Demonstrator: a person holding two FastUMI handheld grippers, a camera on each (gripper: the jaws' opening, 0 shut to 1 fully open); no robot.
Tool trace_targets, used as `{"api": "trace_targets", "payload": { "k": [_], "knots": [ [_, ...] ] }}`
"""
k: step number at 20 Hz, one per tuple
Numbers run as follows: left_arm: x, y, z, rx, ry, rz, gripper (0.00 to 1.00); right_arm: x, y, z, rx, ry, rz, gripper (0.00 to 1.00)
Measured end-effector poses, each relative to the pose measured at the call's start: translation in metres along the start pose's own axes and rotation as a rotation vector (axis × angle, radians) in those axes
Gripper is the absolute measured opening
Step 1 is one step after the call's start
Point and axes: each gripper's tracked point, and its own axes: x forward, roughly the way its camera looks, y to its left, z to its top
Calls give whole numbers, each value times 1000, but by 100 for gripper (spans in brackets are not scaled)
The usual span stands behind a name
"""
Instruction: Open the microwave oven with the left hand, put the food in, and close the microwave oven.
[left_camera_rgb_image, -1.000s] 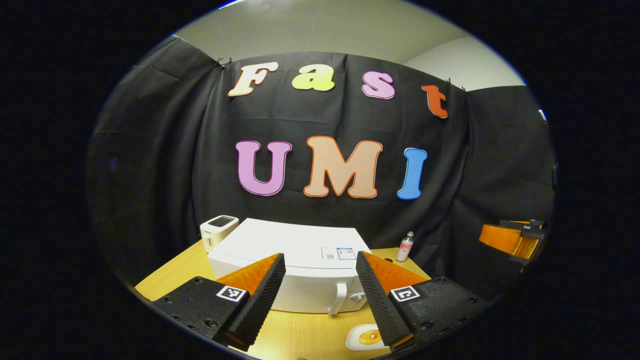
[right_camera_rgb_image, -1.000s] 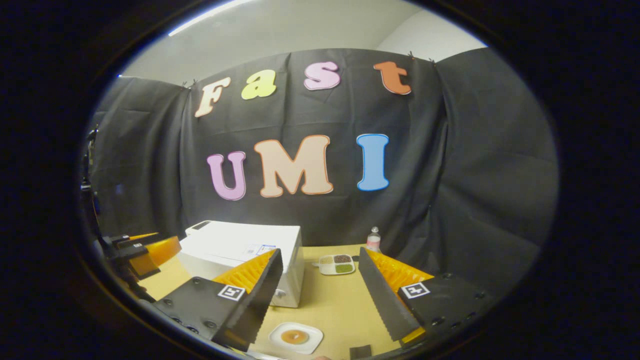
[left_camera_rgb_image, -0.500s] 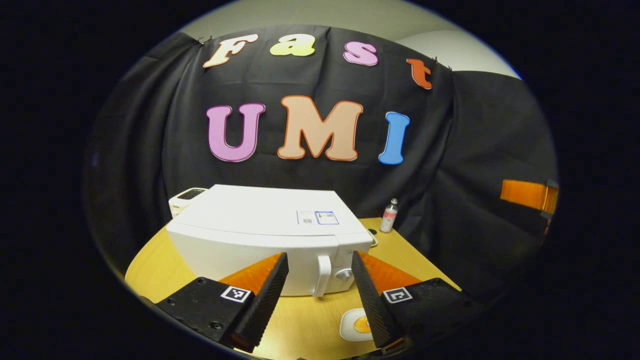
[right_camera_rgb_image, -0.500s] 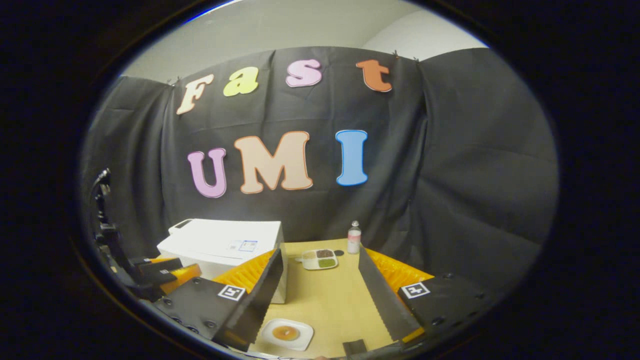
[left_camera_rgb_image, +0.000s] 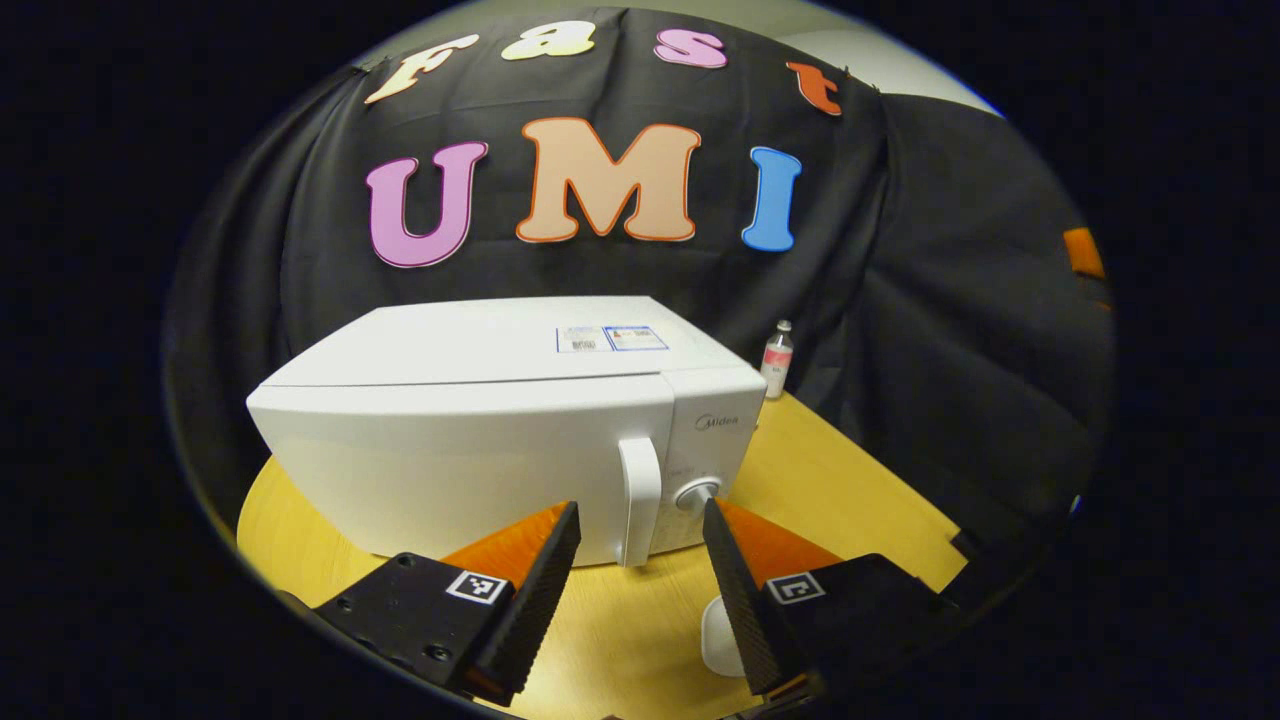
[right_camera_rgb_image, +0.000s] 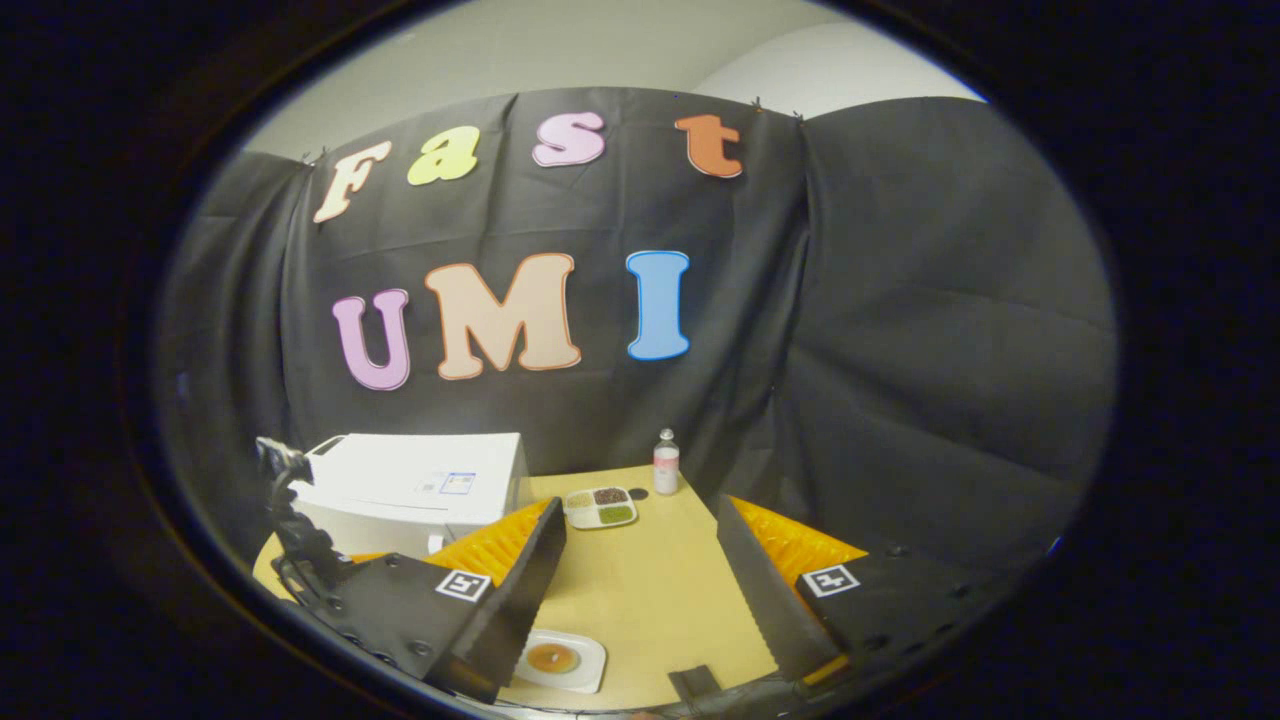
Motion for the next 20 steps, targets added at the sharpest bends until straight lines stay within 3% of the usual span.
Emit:
{"api": "trace_targets", "payload": {
  "k": [1, 2, 4, 9, 11, 12, 13, 15, 16, 18, 20],
  "knots": [
    [7, 1, -7, 12, 12, 4, 83, 0, 0, -1, 5, 8, -6, 92],
    [14, 2, -14, 20, 16, 8, 78, 0, -1, -2, 9, 14, -12, 97],
    [26, 3, -28, 32, 34, 10, 78, -1, 0, -1, 13, 18, -22, 92],
    [51, 2, -44, 47, 58, 12, 78, -3, 3, -11, 6, 45, -35, 92],
    [55, 7, -49, 49, 66, 25, 74, -3, 4, -14, -7, 56, -42, 92],
    [57, 7, -51, 42, 70, 26, 71, -3, 5, -15, -13, 63, -42, 97],
    [60, 6, -51, 35, 74, 20, 69, -3, 8, -17, -15, 68, -38, 92],
    [65, 3, -49, 27, 68, -1, 67, -2, 11, -18, -15, 74, -29, 92],
    [65, 2, -49, 29, 60, -4, 67, -2, 12, -18, -18, 76, -26, 97],
    [67, 1, -50, 31, 60, -11, 48, -2, 14, -19, -28, 77, -21, 92],
    [69, 3, -51, 29, 67, -2, 46, -2, 19, -20, -31, 80, -10, 92]
  ]
}}
